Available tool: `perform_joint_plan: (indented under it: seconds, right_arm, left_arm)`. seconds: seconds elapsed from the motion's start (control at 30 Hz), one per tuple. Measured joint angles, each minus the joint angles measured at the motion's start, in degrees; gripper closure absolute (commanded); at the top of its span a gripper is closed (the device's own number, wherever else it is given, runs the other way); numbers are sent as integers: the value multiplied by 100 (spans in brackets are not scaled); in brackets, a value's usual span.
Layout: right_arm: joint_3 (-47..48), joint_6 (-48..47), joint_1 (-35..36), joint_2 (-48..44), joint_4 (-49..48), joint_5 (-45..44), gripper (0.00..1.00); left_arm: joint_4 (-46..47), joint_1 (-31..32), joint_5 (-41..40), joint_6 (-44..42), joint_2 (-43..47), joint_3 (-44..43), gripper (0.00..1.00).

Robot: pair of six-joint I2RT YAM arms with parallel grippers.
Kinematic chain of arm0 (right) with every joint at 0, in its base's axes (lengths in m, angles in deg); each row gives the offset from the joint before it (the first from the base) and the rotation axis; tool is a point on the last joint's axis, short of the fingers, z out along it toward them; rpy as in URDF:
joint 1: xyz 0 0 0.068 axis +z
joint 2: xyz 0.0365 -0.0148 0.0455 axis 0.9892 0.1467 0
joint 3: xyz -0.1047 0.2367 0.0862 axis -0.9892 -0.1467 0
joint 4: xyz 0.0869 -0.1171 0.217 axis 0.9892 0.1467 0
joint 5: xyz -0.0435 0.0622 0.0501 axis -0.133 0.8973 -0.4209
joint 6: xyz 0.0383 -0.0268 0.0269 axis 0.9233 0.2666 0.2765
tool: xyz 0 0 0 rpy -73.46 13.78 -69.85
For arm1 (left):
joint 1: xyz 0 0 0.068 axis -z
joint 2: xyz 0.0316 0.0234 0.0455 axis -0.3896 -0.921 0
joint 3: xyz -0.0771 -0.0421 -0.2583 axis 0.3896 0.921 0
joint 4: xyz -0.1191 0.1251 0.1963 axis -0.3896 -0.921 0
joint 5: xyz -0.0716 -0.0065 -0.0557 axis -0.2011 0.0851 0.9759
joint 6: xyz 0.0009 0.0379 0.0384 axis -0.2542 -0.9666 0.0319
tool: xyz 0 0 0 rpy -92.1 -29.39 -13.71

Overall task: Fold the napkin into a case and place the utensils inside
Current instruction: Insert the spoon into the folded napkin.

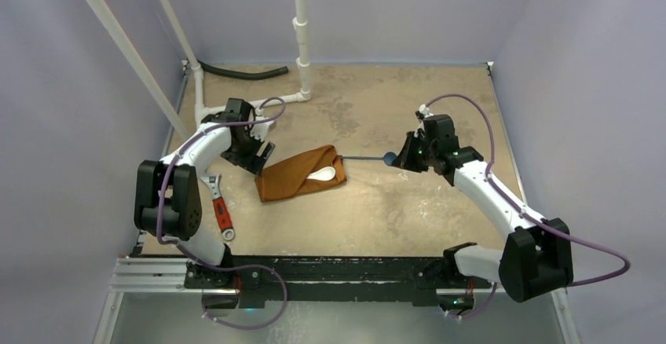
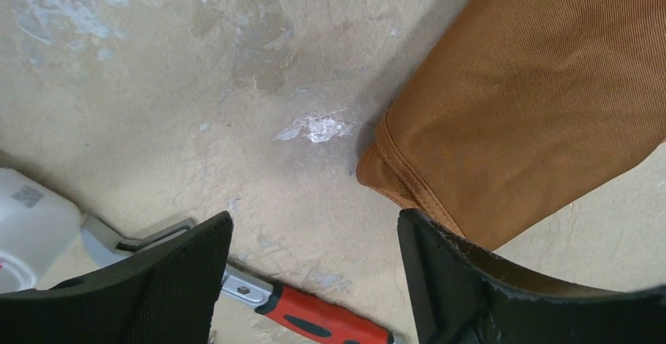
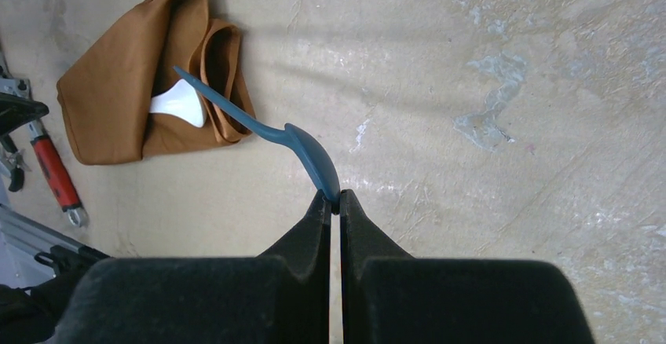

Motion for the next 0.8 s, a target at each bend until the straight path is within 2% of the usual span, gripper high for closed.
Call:
perform_joint_plan:
  seconds: [0.33, 0.6, 0.8]
  right_arm:
    - [0, -205, 28, 133, -11, 142, 100]
    - [122, -114, 715, 796, -107, 39, 100]
    - [369, -13, 859, 1001, -136, -13, 100]
  left_arm:
    - [33, -26, 297, 90, -201, 13, 37]
    - [254, -26, 396, 81, -243, 315, 43]
    - [389, -26, 387, -7, -245, 435, 48]
